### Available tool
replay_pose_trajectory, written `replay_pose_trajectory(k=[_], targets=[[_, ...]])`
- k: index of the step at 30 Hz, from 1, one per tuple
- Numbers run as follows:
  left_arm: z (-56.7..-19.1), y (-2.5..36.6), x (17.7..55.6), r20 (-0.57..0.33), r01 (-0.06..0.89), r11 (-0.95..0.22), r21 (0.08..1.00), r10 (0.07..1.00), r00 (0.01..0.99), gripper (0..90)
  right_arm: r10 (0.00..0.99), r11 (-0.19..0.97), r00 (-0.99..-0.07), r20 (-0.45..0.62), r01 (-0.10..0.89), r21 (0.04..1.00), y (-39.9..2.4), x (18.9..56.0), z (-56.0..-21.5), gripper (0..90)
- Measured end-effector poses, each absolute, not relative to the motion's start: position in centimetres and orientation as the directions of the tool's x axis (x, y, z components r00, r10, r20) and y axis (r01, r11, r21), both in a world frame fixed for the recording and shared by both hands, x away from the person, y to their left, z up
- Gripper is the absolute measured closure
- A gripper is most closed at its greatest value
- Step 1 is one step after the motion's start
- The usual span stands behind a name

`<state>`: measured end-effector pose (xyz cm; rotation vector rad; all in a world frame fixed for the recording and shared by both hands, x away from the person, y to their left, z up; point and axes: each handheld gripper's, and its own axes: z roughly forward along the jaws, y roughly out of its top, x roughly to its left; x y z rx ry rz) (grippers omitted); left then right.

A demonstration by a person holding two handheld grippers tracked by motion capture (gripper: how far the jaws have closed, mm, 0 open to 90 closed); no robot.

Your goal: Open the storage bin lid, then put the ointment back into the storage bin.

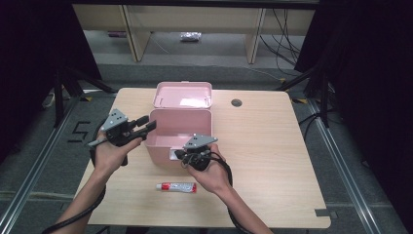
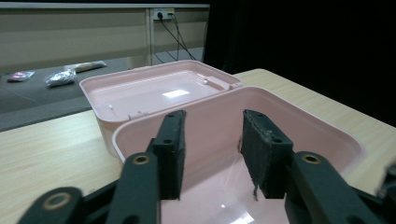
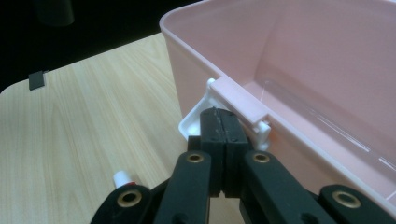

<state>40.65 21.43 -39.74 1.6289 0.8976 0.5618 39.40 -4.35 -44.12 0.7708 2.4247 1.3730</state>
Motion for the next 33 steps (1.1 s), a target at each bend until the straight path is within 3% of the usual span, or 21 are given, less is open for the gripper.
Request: replay_pose_trajectory(k=[10,33], targets=[[-41.0,22.7,37.7,-0.129,0.267,-0.049,0.963,0.782,0.609,46.9,0.561,0.406,-0.825,0.060,0.338,0.849,-4.4,39.3,-44.2,90.0],[-41.7,23.5,36.0,-0.123,0.263,-0.059,0.963,0.772,0.623,45.0,0.554,0.406,-0.831,0.059,0.331,0.852,-4.5,39.4,-44.3,90.0]])
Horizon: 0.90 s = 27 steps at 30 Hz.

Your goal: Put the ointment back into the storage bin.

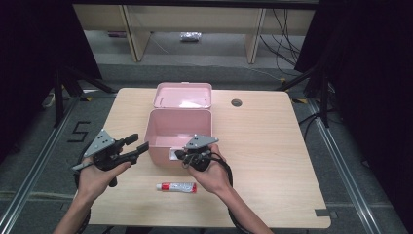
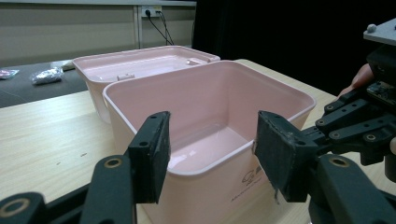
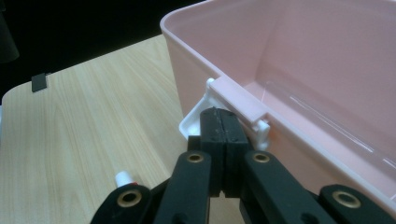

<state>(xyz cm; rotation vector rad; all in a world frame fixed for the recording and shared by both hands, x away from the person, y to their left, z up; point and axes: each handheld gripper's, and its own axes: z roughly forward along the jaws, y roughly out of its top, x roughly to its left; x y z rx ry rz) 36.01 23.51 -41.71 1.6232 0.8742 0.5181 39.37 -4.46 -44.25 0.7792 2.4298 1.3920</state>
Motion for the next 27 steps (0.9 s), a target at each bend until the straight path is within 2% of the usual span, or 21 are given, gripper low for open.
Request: replay_pose_trajectory(k=[14,20,27], targets=[[-42.1,23.5,35.7,-0.101,0.249,-0.096,0.964,0.734,0.672,51.1,0.555,0.384,-0.828,0.082,0.343,0.857,-4.4,39.5,-44.3,90.0],[-42.3,23.3,35.0,-0.076,0.258,-0.150,0.955,0.713,0.697,52.3,0.555,0.406,-0.829,0.068,0.341,0.848,-4.4,39.4,-44.2,90.0],[-42.8,22.4,34.4,-0.051,0.251,-0.222,0.942,0.647,0.760,54.3,0.558,0.415,-0.827,0.069,0.350,0.840,-4.4,39.5,-44.0,90.0]])
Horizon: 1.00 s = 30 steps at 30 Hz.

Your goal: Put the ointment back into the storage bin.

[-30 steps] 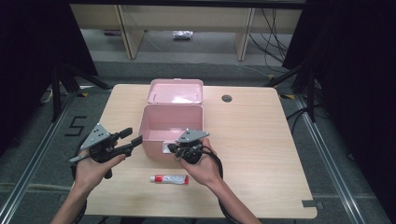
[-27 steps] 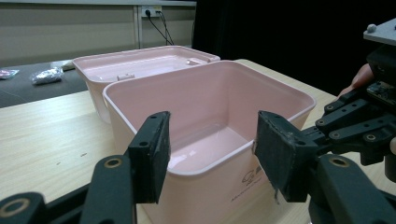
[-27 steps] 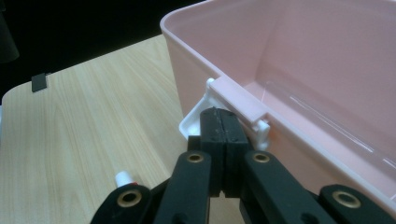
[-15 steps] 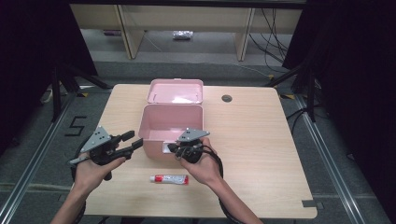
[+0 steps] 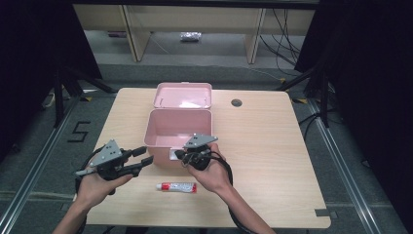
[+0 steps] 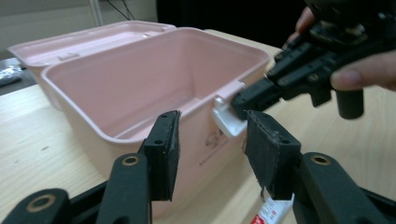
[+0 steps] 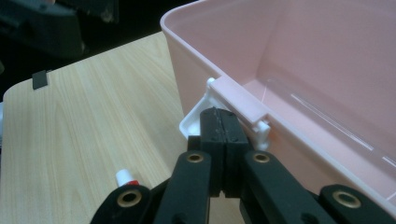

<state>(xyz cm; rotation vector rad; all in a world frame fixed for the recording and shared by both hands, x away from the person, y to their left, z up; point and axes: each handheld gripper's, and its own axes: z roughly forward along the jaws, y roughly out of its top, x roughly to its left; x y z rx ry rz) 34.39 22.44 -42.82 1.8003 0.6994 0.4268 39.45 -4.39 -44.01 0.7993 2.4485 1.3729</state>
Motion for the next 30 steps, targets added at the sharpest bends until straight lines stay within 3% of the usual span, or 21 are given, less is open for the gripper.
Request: replay_pose_trajectory(k=[16,30], targets=[[-44.8,19.7,34.7,0.008,0.239,-0.502,0.831,0.440,0.898,55.4,0.542,0.430,-0.838,0.067,0.345,0.834,-4.3,39.6,-43.9,90.0],[-46.6,16.8,35.6,0.057,0.136,-0.747,0.651,0.227,0.972,55.6,0.540,0.437,-0.839,0.063,0.344,0.831,-4.3,39.7,-43.8,90.0]])
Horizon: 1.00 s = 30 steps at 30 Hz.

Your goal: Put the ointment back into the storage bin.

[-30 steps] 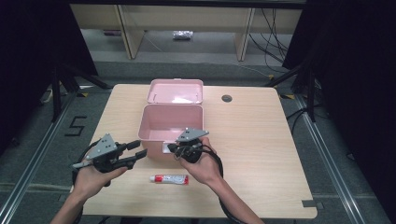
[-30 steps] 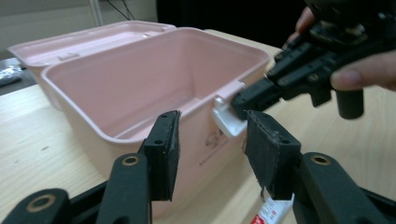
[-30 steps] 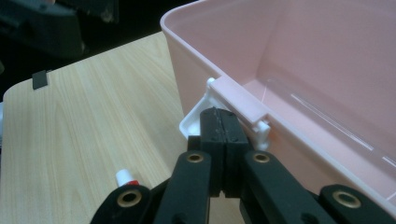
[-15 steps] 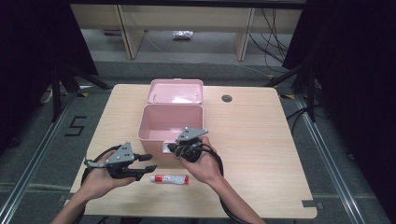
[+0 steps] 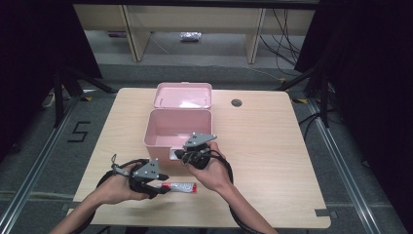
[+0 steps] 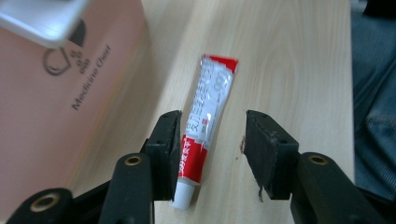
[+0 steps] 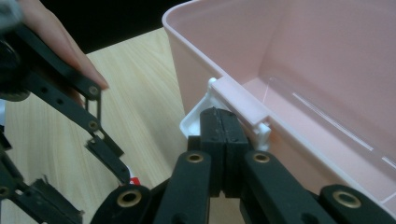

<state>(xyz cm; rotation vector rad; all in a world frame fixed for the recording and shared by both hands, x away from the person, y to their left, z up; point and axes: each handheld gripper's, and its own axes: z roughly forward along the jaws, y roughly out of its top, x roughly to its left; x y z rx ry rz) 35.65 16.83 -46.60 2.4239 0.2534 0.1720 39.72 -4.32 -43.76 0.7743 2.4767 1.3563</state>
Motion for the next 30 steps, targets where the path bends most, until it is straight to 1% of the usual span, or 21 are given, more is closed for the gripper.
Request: replay_pose_trajectory(k=[4,5,7,8,10,11,14,15,17,26,27,30], targets=[[-46.9,16.0,36.1,0.073,0.107,-0.795,0.597,0.187,0.980,55.9,0.540,0.437,-0.840,0.062,0.342,0.832,-4.3,39.7,-43.8,90.0],[-47.1,15.7,36.1,0.070,0.115,-0.791,0.601,0.195,0.978,55.9,0.540,0.437,-0.839,0.062,0.343,0.831,-4.3,39.7,-43.8,90.0],[-47.1,15.3,36.3,0.077,0.093,-0.813,0.574,0.167,0.983,56.0,0.542,0.435,-0.838,0.068,0.349,0.830,-4.3,39.7,-43.8,90.0],[-47.2,15.1,36.3,0.070,0.098,-0.813,0.574,0.167,0.983,56.0,0.548,0.431,-0.833,0.077,0.360,0.828,-4.3,39.6,-43.8,90.0],[-47.3,14.8,36.4,0.065,0.103,-0.819,0.565,0.168,0.984,56.1,0.541,0.437,-0.839,0.064,0.345,0.831,-4.3,39.7,-43.8,90.0],[-47.2,14.7,36.6,0.075,0.089,-0.828,0.554,0.156,0.985,56.3,0.548,0.433,-0.833,0.078,0.362,0.826,-4.3,39.6,-43.7,90.0],[-47.5,14.2,36.7,0.063,0.092,-0.836,0.541,0.150,0.987,56.8,0.538,0.438,-0.841,0.062,0.342,0.831,-4.3,39.8,-43.8,90.0],[-47.4,14.2,36.8,0.075,0.073,-0.853,0.517,0.130,0.989,56.8,0.538,0.439,-0.841,0.062,0.342,0.831,-4.3,39.8,-43.8,90.0],[-47.5,13.9,36.8,0.071,0.058,-0.862,0.504,0.109,0.992,56.9,0.544,0.434,-0.836,0.072,0.354,0.828,-4.3,39.7,-43.8,90.0],[-47.5,13.2,37.2,0.066,0.040,-0.876,0.480,0.081,0.995,58.5,0.543,0.438,-0.837,0.068,0.352,0.827,-4.4,39.8,-43.7,90.0],[-47.5,13.1,37.3,0.074,0.023,-0.879,0.477,0.066,0.995,58.6,0.544,0.437,-0.836,0.079,0.362,0.824,-4.4,39.7,-43.7,90.0],[-47.6,12.9,37.3,0.071,0.015,-0.884,0.468,0.054,0.996,58.9,0.544,0.433,-0.834,0.092,0.374,0.820,-4.3,39.7,-43.7,90.0]])
